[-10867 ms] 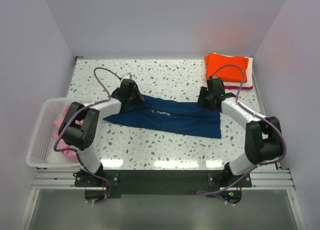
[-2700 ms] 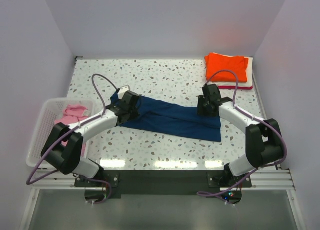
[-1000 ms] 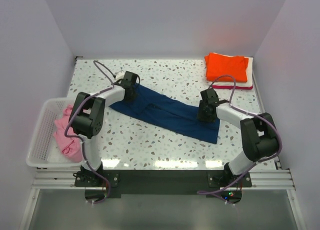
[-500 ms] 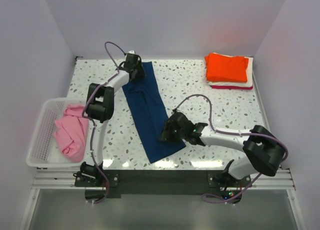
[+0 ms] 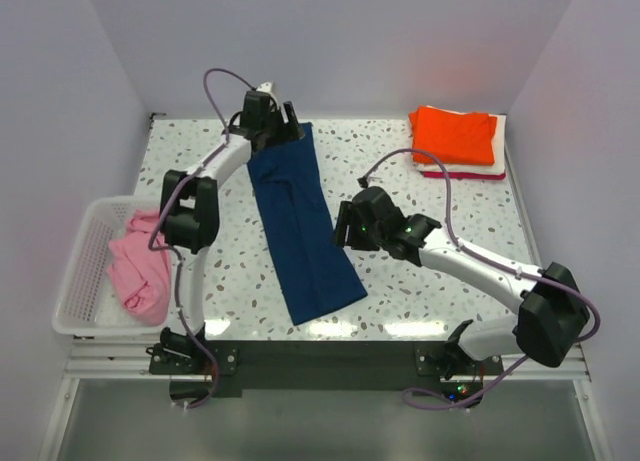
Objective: Fold and stack the t-shirts
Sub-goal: Fold the tshirt
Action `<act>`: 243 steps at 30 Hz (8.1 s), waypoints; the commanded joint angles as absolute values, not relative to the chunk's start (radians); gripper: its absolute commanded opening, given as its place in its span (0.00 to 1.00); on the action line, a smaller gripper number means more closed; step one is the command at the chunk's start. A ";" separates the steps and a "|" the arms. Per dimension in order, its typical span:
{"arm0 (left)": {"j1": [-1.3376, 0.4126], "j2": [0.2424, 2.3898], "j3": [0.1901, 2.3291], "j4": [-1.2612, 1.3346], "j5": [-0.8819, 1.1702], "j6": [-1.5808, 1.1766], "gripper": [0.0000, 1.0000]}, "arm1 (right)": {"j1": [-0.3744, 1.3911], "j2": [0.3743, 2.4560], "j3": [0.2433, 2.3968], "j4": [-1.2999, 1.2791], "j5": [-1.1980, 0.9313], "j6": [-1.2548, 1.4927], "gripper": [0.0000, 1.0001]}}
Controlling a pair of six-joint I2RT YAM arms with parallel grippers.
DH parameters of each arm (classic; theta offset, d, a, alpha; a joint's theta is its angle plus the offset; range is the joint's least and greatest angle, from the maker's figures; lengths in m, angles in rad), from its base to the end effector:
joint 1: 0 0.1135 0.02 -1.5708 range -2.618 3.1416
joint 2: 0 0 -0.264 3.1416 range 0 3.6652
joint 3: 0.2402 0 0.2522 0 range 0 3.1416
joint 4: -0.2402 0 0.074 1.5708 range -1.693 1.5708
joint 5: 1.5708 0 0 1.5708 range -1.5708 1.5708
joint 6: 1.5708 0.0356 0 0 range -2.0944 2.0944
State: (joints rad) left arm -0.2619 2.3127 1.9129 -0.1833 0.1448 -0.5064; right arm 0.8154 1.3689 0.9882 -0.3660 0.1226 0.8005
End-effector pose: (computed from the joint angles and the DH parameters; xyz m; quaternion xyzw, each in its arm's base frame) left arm 0.5189 -0.1444 0.2079 -0.0731 0.8758 -0.2362 0.4144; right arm 0.2068 0.2132 0.2626 0.0177 0.9147 0.2502 0.3168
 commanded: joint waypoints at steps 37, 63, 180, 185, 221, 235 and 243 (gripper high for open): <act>-0.897 1.009 0.365 -0.285 -0.028 -1.034 0.59 | 0.839 1.259 0.695 -0.399 0.081 0.617 0.48; -0.994 1.213 0.457 -0.353 -0.080 -1.058 0.00 | 0.871 1.397 0.735 -0.400 0.071 0.569 0.33; -0.657 1.101 0.787 -0.442 -0.183 -0.821 0.00 | 0.839 1.586 1.098 -0.371 0.008 0.735 0.00; -0.555 1.212 0.830 -0.387 -0.173 -0.815 0.00 | 0.759 1.686 1.190 -0.370 0.002 0.729 0.00; -0.249 1.736 1.143 -0.195 -0.011 -0.765 0.17 | 0.474 2.155 1.694 -0.351 -0.314 0.706 0.10; -0.216 1.592 1.086 -0.215 0.048 -0.742 0.41 | 0.449 1.997 1.616 -0.365 -0.241 0.624 0.45; -0.311 1.577 1.006 -0.170 0.054 -0.787 0.00 | 0.586 1.946 1.547 -0.363 -0.086 0.560 0.33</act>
State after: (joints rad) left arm -0.2783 1.5436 0.9855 -0.2245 0.0353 -0.7727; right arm 0.5285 1.9430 1.5234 -0.3618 -0.1650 0.6151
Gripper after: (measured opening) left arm 0.019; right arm 0.341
